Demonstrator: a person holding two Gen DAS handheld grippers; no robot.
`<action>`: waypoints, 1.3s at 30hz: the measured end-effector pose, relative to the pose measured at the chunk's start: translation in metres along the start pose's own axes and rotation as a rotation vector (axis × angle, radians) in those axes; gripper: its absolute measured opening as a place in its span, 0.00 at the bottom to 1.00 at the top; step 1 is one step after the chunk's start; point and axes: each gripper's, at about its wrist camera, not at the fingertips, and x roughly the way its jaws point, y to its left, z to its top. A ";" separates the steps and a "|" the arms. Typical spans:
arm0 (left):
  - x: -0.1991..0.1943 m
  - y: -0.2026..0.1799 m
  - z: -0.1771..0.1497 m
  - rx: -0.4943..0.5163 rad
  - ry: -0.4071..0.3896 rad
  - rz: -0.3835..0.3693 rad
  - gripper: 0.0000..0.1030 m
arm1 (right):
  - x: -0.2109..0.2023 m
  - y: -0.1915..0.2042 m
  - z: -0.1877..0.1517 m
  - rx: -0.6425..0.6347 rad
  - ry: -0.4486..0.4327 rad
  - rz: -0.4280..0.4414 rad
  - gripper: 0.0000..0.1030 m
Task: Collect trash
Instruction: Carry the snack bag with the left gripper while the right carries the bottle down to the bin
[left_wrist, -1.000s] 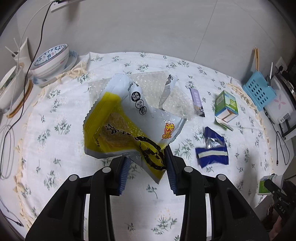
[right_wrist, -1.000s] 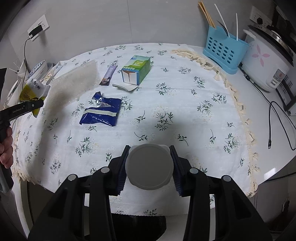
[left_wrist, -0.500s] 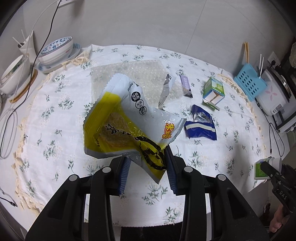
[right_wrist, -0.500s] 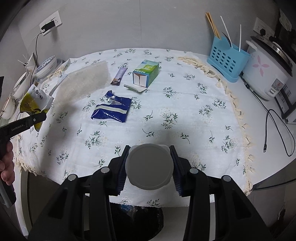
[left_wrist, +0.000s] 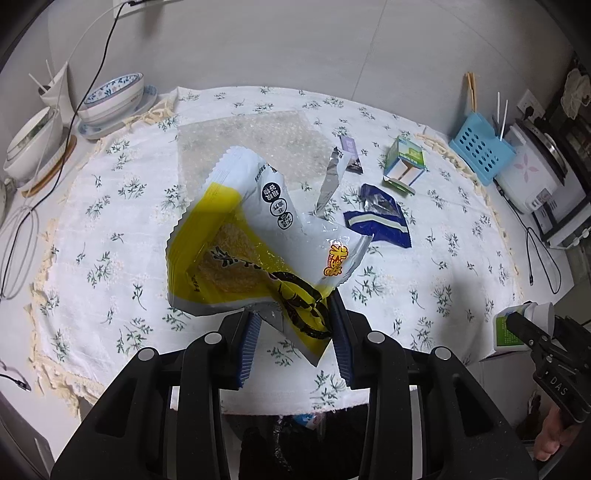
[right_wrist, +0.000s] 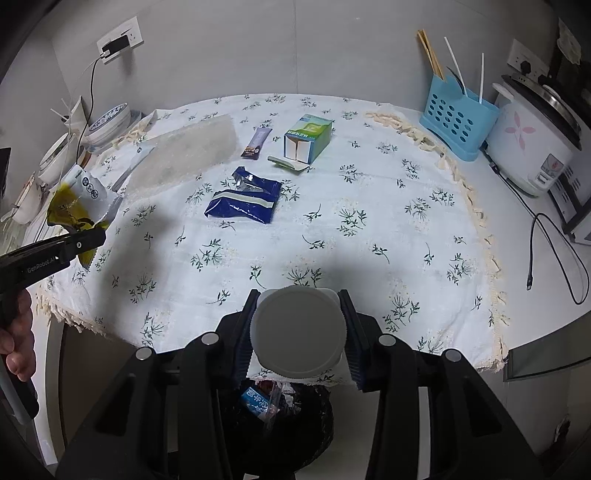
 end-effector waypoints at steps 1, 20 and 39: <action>-0.001 -0.001 -0.003 0.001 0.001 -0.001 0.34 | -0.001 0.000 -0.002 0.001 0.001 0.002 0.38; -0.026 -0.023 -0.062 0.000 0.012 -0.021 0.34 | -0.018 -0.001 -0.047 -0.013 0.016 0.025 0.38; -0.043 -0.054 -0.144 -0.011 0.042 -0.027 0.34 | -0.026 -0.011 -0.114 -0.038 0.067 0.044 0.38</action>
